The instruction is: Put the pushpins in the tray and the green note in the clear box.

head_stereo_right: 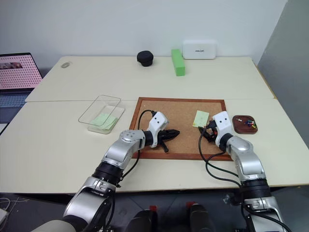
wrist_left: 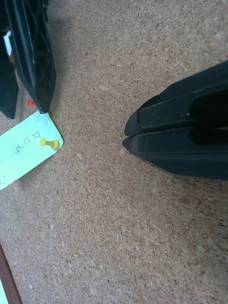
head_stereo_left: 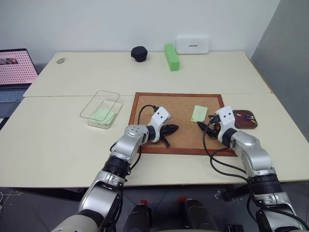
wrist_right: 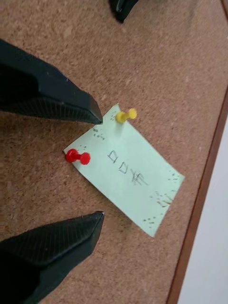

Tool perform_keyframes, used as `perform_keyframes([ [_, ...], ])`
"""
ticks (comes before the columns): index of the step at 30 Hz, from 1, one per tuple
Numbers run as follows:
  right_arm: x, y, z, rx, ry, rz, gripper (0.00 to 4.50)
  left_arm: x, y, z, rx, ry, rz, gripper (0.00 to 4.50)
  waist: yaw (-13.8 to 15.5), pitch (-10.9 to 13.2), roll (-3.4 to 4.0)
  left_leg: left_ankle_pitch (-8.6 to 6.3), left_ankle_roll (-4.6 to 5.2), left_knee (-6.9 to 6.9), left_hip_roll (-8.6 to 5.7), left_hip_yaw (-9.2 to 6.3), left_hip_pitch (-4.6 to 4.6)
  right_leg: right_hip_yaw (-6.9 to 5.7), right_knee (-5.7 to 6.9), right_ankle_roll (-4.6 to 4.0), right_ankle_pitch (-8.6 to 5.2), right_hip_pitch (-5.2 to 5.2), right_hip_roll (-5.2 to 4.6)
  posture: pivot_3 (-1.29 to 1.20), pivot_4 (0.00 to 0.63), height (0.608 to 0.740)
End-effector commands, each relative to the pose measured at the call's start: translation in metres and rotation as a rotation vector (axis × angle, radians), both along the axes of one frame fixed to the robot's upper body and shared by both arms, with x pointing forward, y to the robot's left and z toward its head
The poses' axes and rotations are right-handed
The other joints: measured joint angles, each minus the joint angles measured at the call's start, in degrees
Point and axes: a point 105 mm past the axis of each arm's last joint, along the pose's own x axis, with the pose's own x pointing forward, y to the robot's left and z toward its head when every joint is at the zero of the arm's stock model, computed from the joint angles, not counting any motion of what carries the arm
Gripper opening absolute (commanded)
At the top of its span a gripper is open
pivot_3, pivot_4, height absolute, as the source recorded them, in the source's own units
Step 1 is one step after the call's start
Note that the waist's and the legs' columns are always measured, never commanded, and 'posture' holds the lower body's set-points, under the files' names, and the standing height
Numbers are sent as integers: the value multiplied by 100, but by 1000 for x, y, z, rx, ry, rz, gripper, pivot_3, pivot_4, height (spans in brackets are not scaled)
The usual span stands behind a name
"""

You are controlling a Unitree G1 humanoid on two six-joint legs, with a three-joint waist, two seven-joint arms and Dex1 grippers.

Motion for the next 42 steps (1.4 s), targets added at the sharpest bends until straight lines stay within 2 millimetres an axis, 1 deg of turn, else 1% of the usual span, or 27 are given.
perform_keyframes([
  [1,5,8,15,14,-57,22,2062,-8,2,-24,58,80,-7,0,-1,0,0,0,0,0,0,0,0,0,0,0,0,0,0,0,150,740],
  [2,5,8,14,11,-58,18,1847,-8,2,-24,57,79,-7,0,-1,0,0,0,0,0,0,0,0,0,0,0,0,0,0,0,150,740],
  [3,6,7,14,11,-60,15,1741,-8,2,-23,57,79,-7,0,-1,0,0,0,0,0,0,0,0,0,0,0,0,0,0,0,150,740],
  [4,6,7,15,13,-64,12,1284,-9,2,-24,56,79,-8,0,0,0,0,0,0,0,0,0,0,0,0,0,0,0,0,0,150,740],
  [5,7,6,16,17,-67,11,1326,-9,2,-24,57,79,-8,0,0,0,0,0,0,0,0,0,0,0,0,0,0,0,0,0,150,740],
  [8,6,6,17,21,-70,11,644,-9,4,-24,59,81,-6,0,0,0,0,0,0,0,0,0,0,0,0,0,0,0,0,0,150,740],
  [10,5,5,18,22,-70,9,274,-9,4,-25,58,81,-5,0,0,0,0,0,0,0,0,0,0,0,0,0,0,0,0,0,150,740],
  [12,4,2,18,22,-74,1,37,-9,3,-24,57,81,-5,0,-1,0,0,0,0,0,0,0,0,0,0,0,0,0,0,0,150,740],
  [17,4,-2,19,7,-81,-16,37,-8,2,-24,56,80,-7,0,-1,0,0,0,0,0,0,0,0,0,0,0,0,0,0,0,150,740],
  [25,4,-4,20,-2,-87,-23,37,-8,2,-24,60,77,-7,0,-1,0,0,0,0,0,0,0,0,0,0,0,0,0,0,0,150,740],
  [27,5,-4,20,-9,-90,-26,519,-8,2,-23,60,76,-6,0,0,0,0,0,0,0,0,0,0,0,0,0,0,0,0,0,150,740],
  [28,5,-4,20,-12,-91,-27,633,-8,2,-23,59,76,-6,0,0,0,0,0,0,0,0,0,0,0,0,0,0,0,0,0,150,740],
  [29,4,-4,20,-13,-91,-27,896,-8,2,-23,59,76,-6,0,1,0,0,0,0,0,0,0,0,0,0,0,0,0,0,0,150,740],
  [31,3,-2,19,-6,-83,-12,1215,-7,2,-23,59,77,-6,0,1,0,0,0,0,0,0,0,0,0,0,0,0,0,0,0,150,740],
  [35,-3,-4,24,-23,-117,2,1215,-7,4,-23,61,78,-3,0,9,0,0,0,0,0,0,-1,-1,0,0,0,0,0,0,0,150,740],
  [37,-7,-3,29,-49,-160,24,1215,-7,5,-23,60,78,0,0,6,0,0,-1,0,0,0,0,-1,1,-2,0,0,0,0,0,150,740],
  [40,-14,1,38,-35,-211,61,1215,-7,5,-23,60,78,1,0,6,0,0,-1,0,-1,0,0,0,0,-1,1,0,0,0,0,150,740],
  [42,-16,0,41,-36,-230,64,1215,-7,5,-23,61,78,1,0,1,0,0,-1,-1,-2,1,0,0,0,-2,1,-1,0,1,0,150,740],
])
